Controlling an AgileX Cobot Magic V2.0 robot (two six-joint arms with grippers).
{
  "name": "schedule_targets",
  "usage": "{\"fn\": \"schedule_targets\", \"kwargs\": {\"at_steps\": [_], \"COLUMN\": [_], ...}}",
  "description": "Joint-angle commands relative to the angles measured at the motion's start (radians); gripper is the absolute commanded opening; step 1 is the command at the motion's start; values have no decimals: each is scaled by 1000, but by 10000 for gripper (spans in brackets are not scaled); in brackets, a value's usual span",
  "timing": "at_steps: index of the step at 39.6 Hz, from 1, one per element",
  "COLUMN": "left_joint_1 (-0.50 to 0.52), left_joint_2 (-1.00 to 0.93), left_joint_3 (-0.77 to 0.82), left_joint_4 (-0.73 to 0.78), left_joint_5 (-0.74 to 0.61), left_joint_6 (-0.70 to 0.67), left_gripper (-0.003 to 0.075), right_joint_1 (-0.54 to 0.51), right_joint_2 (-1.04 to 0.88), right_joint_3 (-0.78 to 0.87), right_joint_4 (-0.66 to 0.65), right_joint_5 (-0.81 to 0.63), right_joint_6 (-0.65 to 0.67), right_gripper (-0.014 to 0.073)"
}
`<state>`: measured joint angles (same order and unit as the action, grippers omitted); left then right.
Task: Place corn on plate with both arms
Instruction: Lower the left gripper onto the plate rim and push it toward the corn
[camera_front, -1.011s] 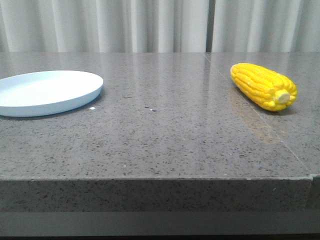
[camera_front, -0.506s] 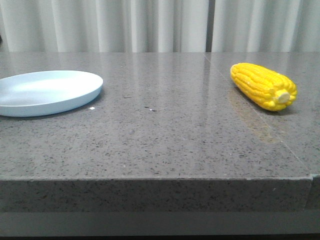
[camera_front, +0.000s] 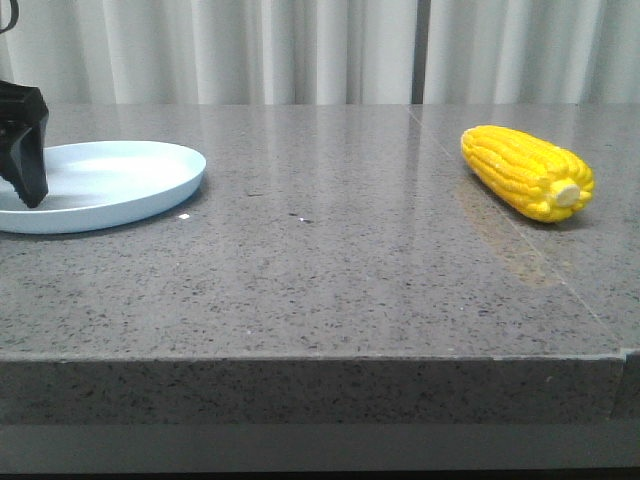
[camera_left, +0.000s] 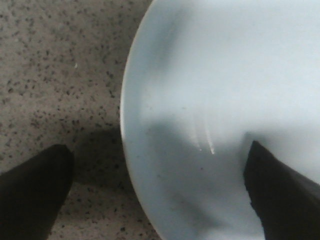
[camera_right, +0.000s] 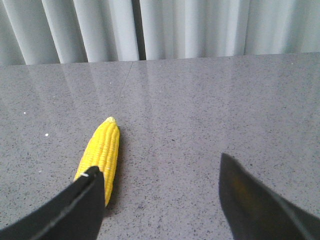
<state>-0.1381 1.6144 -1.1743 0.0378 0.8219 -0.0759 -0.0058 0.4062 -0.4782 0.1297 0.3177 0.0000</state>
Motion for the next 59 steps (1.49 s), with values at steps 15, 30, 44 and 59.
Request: {"fn": "schedule_targets", "kwargs": {"at_steps": [15, 30, 44, 59], "left_joint_1": [-6, -6, -73, -197], "left_joint_2": [-36, -44, -48, 69], "left_joint_3": [-33, -45, -133, -141], "left_joint_4": [-12, -96, -395, -459], "left_joint_5": [-26, -32, -18, -81], "left_joint_6": [-4, 6, 113, 113], "left_gripper": [76, -20, -20, -20], "right_joint_1": [-6, -6, -6, -6], "right_joint_2": [11, 11, 11, 11], "right_joint_3": [-34, -34, -34, -34], "right_joint_4": [4, 4, 4, 4], "right_joint_5": [-89, -89, -89, -89], "right_joint_6": [-9, -9, -9, -9], "right_gripper": [518, 518, 518, 518]}}
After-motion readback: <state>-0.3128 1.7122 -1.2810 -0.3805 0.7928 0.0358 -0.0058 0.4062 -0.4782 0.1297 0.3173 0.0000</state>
